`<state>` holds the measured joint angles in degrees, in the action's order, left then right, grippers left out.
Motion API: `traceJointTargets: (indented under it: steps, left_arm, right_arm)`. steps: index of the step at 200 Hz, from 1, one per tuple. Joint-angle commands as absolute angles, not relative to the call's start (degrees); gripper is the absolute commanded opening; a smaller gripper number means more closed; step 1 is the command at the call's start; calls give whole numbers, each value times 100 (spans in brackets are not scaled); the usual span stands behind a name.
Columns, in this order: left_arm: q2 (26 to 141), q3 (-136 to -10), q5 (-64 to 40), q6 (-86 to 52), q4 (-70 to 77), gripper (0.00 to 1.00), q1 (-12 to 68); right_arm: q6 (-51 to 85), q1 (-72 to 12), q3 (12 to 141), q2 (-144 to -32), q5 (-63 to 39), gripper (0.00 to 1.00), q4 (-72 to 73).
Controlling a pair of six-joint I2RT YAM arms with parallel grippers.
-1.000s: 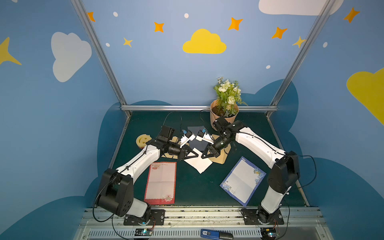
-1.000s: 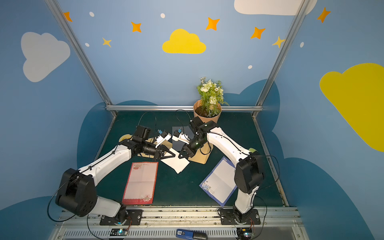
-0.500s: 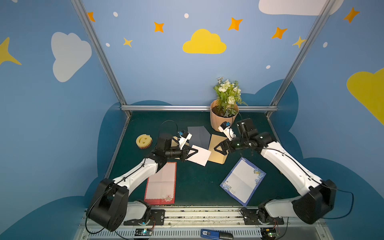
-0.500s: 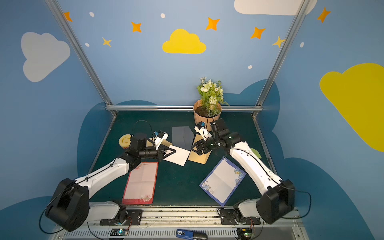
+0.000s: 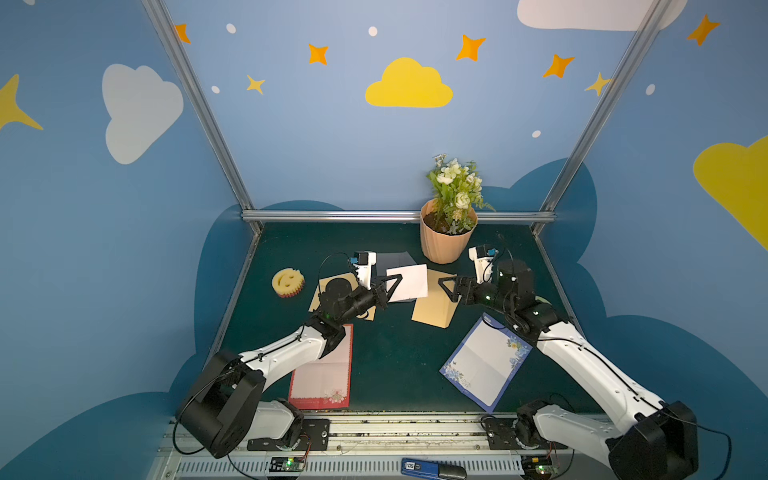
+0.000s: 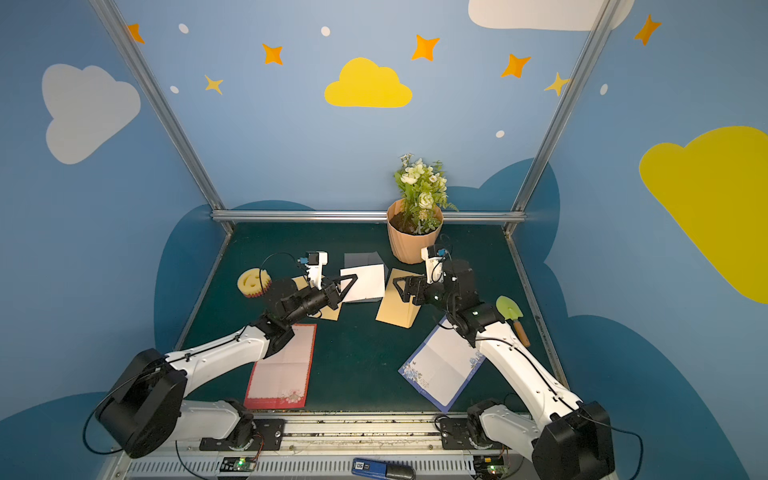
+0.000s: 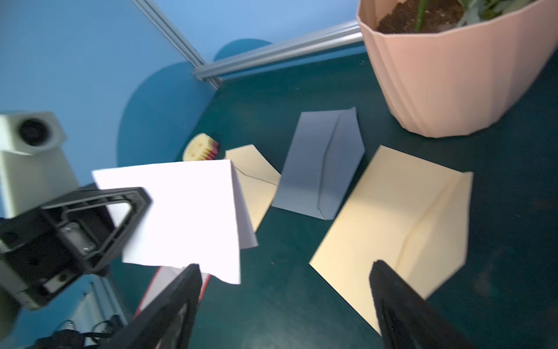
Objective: Fold the letter paper in half and place it into the envelope
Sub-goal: Pick up the letter paper from the center of the board.
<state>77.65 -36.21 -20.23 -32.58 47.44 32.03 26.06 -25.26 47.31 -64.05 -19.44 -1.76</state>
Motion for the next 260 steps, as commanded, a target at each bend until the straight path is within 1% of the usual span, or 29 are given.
traceJointTargets:
  steps: [1,13,34,44,62,82,112,178,193,205,246,260]
  left_arm:
    - [7686,-3709,-1258,-4409,4788,4,3197]
    - [7577,-3860,-897,-4634,4313,4,3226]
    - [7549,-3566,-548,-5025,5181,4,3348]
    - [7566,-3557,-455,-5334,5205,4,3347]
    - [7614,-3587,-531,-5553,5103,4,3378]
    - [7715,-3411,-398,-5846,5575,4,3429]
    - [7821,-3389,-353,-6105,5760,4,3474]
    - [7960,-3381,-350,-6352,6204,4,3533]
    - [7989,-3374,-375,-6389,6234,4,3549]
    - [7998,-3371,-404,-6364,6233,4,3563]
    - [8028,-3330,-404,-6451,6397,4,3571]
    - [8046,-3331,-422,-6490,6425,4,3577]
  right_arm:
    - [3628,-2522,4185,-6362,-2526,84,1348]
    - [3857,-2544,3966,-6348,-2657,83,1898]
    - [3943,-2651,3876,-6371,-2702,83,2319]
    - [3978,-2712,3699,-6383,-2722,83,2522]
    - [4041,-2897,3676,-6437,-2651,83,2880]
    - [4012,-3146,3727,-6567,-2497,83,3111]
    - [4088,-3416,3796,-6791,-2285,83,3450]
    - [4381,-3619,3788,-7151,-2084,83,3893]
    - [4423,-3621,3821,-7260,-2087,83,4178]
    - [4420,-3640,3822,-7344,-2077,82,4271]
    - [4615,-3657,4086,-7730,-2177,73,4661]
    - [4684,-3671,4120,-7837,-2188,71,4825]
